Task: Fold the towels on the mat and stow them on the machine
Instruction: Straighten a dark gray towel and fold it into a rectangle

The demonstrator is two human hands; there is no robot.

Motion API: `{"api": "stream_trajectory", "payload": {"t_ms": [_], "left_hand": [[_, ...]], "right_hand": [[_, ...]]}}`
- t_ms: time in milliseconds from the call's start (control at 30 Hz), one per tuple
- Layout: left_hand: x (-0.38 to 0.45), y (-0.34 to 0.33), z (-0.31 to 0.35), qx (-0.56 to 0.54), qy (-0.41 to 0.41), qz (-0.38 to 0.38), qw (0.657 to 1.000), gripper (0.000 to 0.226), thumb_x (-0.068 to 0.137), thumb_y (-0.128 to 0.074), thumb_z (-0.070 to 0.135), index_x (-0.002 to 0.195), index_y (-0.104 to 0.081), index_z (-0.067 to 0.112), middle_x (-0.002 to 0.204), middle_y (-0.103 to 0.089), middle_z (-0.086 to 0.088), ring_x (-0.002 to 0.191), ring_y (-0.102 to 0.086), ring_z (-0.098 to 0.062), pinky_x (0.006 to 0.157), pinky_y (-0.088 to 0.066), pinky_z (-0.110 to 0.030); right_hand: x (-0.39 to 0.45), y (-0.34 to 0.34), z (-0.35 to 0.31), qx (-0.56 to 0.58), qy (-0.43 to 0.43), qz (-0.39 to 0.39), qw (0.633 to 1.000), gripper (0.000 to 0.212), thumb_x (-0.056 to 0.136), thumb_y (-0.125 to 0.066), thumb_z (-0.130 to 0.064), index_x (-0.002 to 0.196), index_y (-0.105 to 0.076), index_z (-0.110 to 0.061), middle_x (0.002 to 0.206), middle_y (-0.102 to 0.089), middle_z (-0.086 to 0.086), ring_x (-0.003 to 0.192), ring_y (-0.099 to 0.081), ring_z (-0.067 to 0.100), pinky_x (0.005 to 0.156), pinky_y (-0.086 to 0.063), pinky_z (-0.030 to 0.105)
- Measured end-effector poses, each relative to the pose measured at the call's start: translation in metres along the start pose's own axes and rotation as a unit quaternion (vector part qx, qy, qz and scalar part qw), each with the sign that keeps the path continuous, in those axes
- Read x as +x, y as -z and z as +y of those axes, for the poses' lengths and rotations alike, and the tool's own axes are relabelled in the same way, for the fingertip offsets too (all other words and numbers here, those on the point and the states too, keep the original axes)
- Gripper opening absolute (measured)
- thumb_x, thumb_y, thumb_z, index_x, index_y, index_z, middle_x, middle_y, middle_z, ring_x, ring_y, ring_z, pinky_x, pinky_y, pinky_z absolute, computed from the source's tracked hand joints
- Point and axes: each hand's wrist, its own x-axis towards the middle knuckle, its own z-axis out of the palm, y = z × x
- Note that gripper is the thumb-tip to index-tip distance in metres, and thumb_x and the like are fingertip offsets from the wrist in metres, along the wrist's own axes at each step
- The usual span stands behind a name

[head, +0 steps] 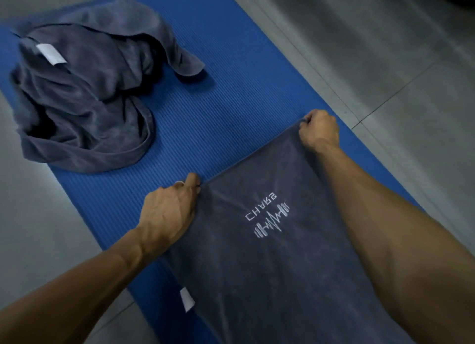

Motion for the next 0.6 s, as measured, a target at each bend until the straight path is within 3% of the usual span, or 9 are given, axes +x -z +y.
{"api": "stream_trajectory", "payload": {"t_ms": [100, 167, 233, 300, 367, 433, 500, 600], "left_hand": [[0.017, 0.003, -0.009, 0.0, 0.015, 0.022, 1.0, 0.027, 0.1, -0.029, 0.038, 0.108, -0.044, 0.017, 0.093, -0.064, -0.006, 0.077, -0.064, -0.035, 0.061, -0.04, -0.039], [0.033, 0.008, -0.015, -0.001, 0.029, 0.06, 0.998, 0.024, 0.098, -0.04, 0.036, 0.106, -0.049, 0.015, 0.097, -0.061, -0.008, 0.084, -0.062, -0.035, 0.061, -0.043, -0.041], [0.042, 0.009, -0.011, 0.027, -0.021, 0.121, 0.992, 0.019, 0.089, -0.058, 0.023, 0.104, -0.058, 0.012, 0.1, -0.058, -0.01, 0.09, -0.056, -0.035, 0.065, -0.045, -0.044], [0.04, -0.001, 0.003, 0.032, -0.135, 0.135, 0.981, 0.03, 0.081, -0.063, 0.018, 0.11, -0.061, 0.01, 0.111, -0.059, -0.011, 0.1, -0.055, -0.034, 0.079, -0.042, -0.044], [0.033, -0.019, 0.017, 0.025, -0.202, 0.076, 0.976, 0.047, 0.091, -0.049, 0.034, 0.132, -0.054, 0.01, 0.135, -0.054, -0.008, 0.128, -0.047, -0.03, 0.103, -0.032, -0.043], [0.029, -0.032, 0.017, 0.045, -0.193, 0.006, 0.98, 0.066, 0.097, -0.029, 0.053, 0.149, -0.034, 0.012, 0.154, -0.034, -0.006, 0.146, -0.023, -0.025, 0.116, -0.013, -0.047], [0.03, -0.036, 0.013, 0.061, -0.183, -0.019, 0.981, 0.076, 0.095, -0.019, 0.064, 0.154, -0.02, 0.016, 0.16, -0.016, -0.005, 0.149, -0.006, -0.024, 0.118, -0.005, -0.049], [0.031, -0.035, 0.014, 0.065, -0.185, -0.02, 0.98, 0.082, 0.092, -0.018, 0.069, 0.154, -0.015, 0.017, 0.161, -0.009, -0.007, 0.149, 0.0, -0.024, 0.119, -0.003, -0.051]], "right_hand": [[0.016, -0.005, -0.012, 0.019, 0.02, 0.036, 0.999, 0.015, 0.094, -0.054, -0.011, 0.103, -0.066, -0.008, 0.111, -0.065, 0.01, 0.101, -0.06, 0.028, 0.089, -0.05, 0.038], [0.019, -0.009, -0.021, 0.031, 0.031, 0.033, 0.998, 0.026, 0.094, -0.055, -0.013, 0.12, -0.058, -0.007, 0.126, -0.055, 0.013, 0.113, -0.054, 0.03, 0.097, -0.044, 0.038], [0.004, -0.012, -0.028, 0.05, 0.064, 0.048, 0.996, 0.041, 0.095, -0.056, -0.018, 0.133, -0.047, -0.006, 0.135, -0.044, 0.014, 0.118, -0.049, 0.03, 0.101, -0.039, 0.04], [-0.032, -0.022, -0.026, 0.059, 0.133, 0.1, 0.984, 0.041, 0.096, -0.051, -0.025, 0.133, -0.048, -0.006, 0.133, -0.045, 0.012, 0.12, -0.048, 0.029, 0.102, -0.038, 0.042], [-0.078, -0.039, -0.017, 0.009, 0.224, 0.043, 0.974, 0.051, 0.097, -0.04, -0.039, 0.14, -0.044, -0.011, 0.146, -0.041, 0.01, 0.135, -0.038, 0.029, 0.111, -0.03, 0.046], [-0.093, -0.052, 0.0, -0.108, 0.288, -0.059, 0.95, 0.067, 0.095, -0.022, -0.055, 0.153, -0.023, -0.022, 0.162, -0.015, 0.004, 0.15, -0.009, 0.024, 0.12, -0.009, 0.049], [-0.058, -0.051, 0.014, -0.157, 0.269, -0.074, 0.947, 0.068, 0.094, -0.013, -0.061, 0.155, -0.006, -0.031, 0.164, 0.003, -0.003, 0.15, 0.008, 0.019, 0.12, 0.003, 0.051], [0.005, -0.039, 0.016, -0.144, 0.164, -0.079, 0.973, 0.066, 0.098, -0.015, -0.061, 0.155, 0.0, -0.032, 0.163, 0.009, -0.006, 0.15, 0.011, 0.016, 0.119, 0.006, 0.053]]}}
